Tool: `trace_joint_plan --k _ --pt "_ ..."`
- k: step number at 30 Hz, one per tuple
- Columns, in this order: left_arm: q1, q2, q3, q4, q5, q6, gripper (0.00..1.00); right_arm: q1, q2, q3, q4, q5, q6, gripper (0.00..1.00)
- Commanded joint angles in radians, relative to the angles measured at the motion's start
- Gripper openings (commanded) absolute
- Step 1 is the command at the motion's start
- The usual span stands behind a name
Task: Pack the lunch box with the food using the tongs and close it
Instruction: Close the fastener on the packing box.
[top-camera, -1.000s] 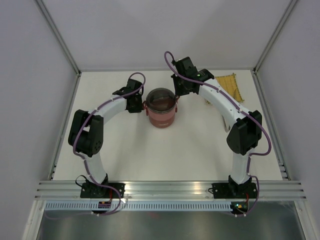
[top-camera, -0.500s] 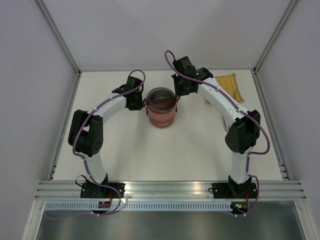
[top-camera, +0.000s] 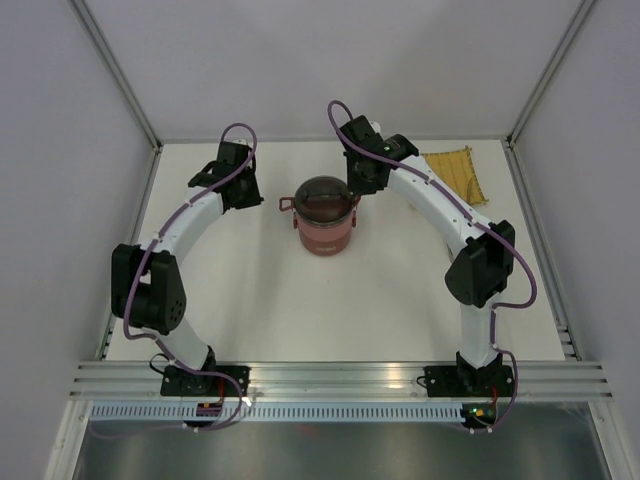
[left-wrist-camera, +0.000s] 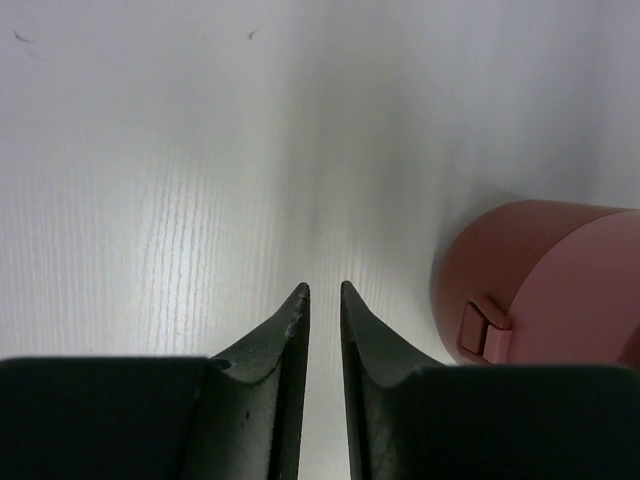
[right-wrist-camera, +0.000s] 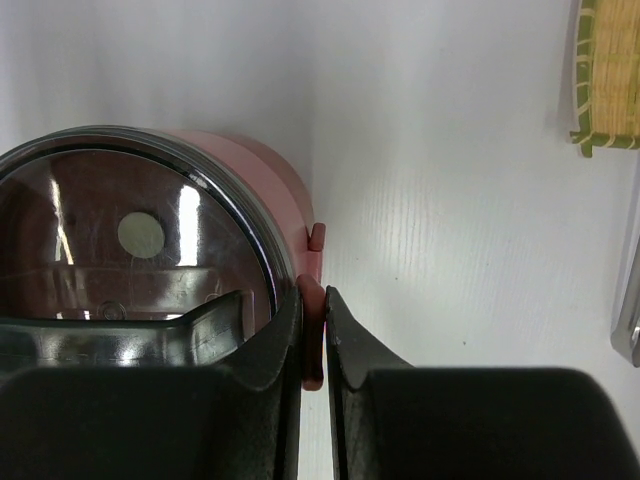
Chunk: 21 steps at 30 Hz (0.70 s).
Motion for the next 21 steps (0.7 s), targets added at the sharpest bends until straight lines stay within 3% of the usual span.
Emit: trace_joint_plan --k 1,7,13,21 --pt "-0.006 -0.006 0.054 0.005 0.06 0.035 0.24 0.007 0.016 0.017 -0.118 0.035 0.069 0.0" --pt "-0.008 0.009 0.088 0.002 0.145 0.02 0.3 0.007 0.011 0.078 -0.164 0.056 0.101 0.0" --pt "-0.011 -0.046 0.099 0.002 0.165 0.015 0.37 0.009 0.007 0.026 -0.142 0.044 0.11 0.0" --pt "-0.06 -0.023 0.143 -0.001 0.187 0.026 0.38 0.009 -0.007 -0.003 -0.098 0.047 0.088 0.0"
